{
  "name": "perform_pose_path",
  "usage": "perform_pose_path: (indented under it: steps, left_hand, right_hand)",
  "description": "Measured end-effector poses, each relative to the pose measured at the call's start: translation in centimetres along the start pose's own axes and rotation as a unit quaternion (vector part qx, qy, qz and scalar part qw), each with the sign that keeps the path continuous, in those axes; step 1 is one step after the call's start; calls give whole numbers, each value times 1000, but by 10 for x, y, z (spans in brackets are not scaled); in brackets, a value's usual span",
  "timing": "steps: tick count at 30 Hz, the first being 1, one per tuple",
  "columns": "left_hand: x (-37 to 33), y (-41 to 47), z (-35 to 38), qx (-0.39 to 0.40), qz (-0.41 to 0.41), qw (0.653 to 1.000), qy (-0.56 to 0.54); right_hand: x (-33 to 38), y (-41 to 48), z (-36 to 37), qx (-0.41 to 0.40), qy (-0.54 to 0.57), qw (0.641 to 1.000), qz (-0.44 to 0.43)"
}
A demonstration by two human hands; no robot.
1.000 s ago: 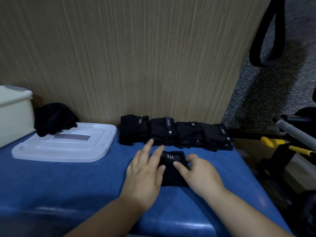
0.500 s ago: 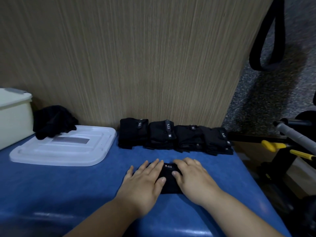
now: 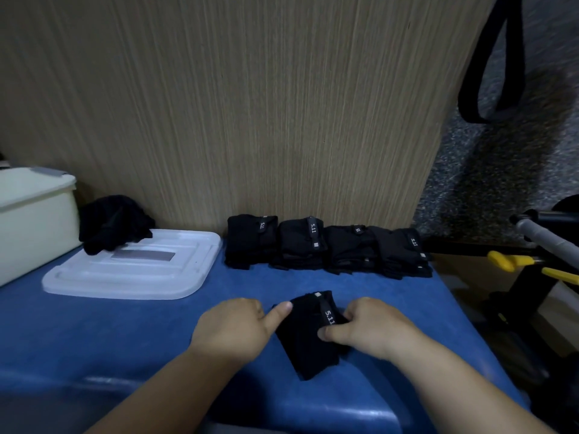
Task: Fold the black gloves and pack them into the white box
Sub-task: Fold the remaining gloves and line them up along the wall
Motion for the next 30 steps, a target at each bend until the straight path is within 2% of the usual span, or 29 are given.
perform_pose_path:
  steps: [3, 7, 9, 11, 12, 15, 19, 21, 23, 25, 30]
  left_hand:
    - [-17, -2, 9, 37, 9, 996, -87]
    - [-27, 13, 14, -14, 11, 978, -210]
    - [-32, 24, 16, -49, -7, 955, -292]
    - [-41, 37, 17, -80, -14, 921, -382]
    - [-48, 43, 16, -91, -11, 905, -416]
    - [-73, 62, 9, -110, -7, 874, -473]
    - [-113, 90, 8, -115, 4, 856, -503]
    - [-132, 105, 12, -116, 5, 837, -534]
    - [-147, 120, 13, -123, 14, 835, -536]
    - [-160, 134, 12, -124, 16, 848, -515]
    - [-180, 163, 3, -163, 43, 892, -420]
  right_hand:
    - [1, -3, 1, 1, -4, 1000, 3]
    - [0, 2, 5, 16, 63, 998, -10]
    - [-1, 7, 1, 11, 122, 992, -25]
    - [-5, 13, -7, 7, 227, 973, -33]
    - [-8, 16, -12, 20, 307, 951, -36]
    - [-18, 25, -25, 54, 524, 849, -40]
    - [-42, 45, -51, 7, 645, 763, -39]
    - [-54, 52, -66, -34, 650, 759, -35]
    - [-66, 64, -80, -73, 638, 766, -22]
    - [-76, 75, -96, -113, 616, 779, -14]
    - [-85, 96, -133, -194, 500, 844, -6]
Point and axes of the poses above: each hand's wrist, its own y-axis towards the middle knuckle, its own z-axis out of the palm, x = y × z, the point moved 7 cm from there along y, towards the middle knuckle, and after that the axes turned 15 degrees about z, right-handed, at the moved point
